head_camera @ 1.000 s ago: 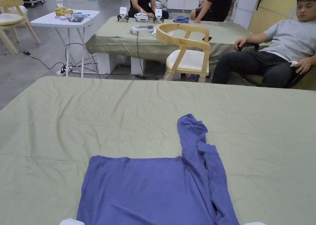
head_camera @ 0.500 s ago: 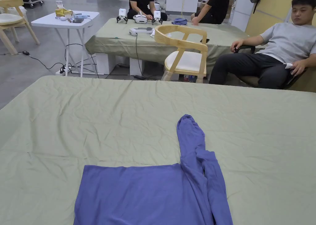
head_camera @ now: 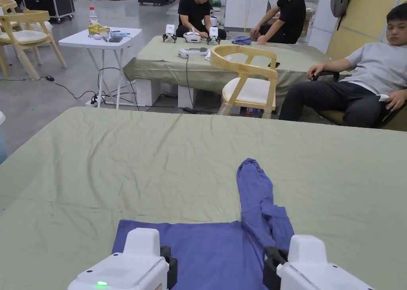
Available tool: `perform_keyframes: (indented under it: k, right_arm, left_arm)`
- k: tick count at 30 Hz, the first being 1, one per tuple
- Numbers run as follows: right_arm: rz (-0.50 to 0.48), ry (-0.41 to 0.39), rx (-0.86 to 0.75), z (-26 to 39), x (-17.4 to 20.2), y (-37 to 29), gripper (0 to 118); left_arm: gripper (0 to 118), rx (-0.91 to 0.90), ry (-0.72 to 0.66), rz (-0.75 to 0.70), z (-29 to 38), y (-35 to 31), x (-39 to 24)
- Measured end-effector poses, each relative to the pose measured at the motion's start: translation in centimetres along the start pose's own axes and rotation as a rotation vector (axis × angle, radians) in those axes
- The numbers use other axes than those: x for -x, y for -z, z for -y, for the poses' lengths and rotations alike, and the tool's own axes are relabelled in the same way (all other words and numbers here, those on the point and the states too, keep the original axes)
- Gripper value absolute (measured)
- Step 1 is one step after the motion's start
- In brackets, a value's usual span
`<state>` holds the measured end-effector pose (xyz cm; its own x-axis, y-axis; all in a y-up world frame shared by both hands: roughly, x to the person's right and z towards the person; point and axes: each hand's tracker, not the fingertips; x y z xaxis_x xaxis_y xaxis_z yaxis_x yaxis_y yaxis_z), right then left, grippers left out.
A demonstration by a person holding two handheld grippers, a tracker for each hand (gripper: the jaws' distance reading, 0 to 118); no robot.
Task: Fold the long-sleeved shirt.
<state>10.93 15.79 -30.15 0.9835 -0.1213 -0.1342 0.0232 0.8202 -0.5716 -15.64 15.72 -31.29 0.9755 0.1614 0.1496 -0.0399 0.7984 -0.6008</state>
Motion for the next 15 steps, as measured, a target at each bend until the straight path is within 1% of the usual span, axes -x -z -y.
perform_keyframes:
  k: [1, 2, 6, 12, 15]
  right_arm:
    - [-0.033, 0.000, 0.016, 0.4, -0.1, 0.4, 2]
    - [-0.053, 0.017, 0.026, 0.9, -0.3, 0.5, 2]
    - [-0.027, 0.031, 0.059, 2.4, -0.9, 1.4, 2]
    - [-0.025, 0.038, 0.122, 4.3, -1.8, 3.7, 2]
    - [-0.015, 0.063, 0.139, 3.4, -3.3, 5.9, 2]
  left_arm:
    - [0, 0.015, 0.014, 0.010, 0.3, 0.1, 0.2]
    - [0, 0.021, 0.013, 0.037, 0.6, 0.1, 0.3]
    - [0, 0.047, 0.019, 0.025, 1.4, 1.1, 0.6]
    - [0, 0.079, 0.020, 0.023, 1.7, 3.7, 0.9]
    - [0, 0.081, 0.040, 0.031, 1.2, 5.1, 0.4]
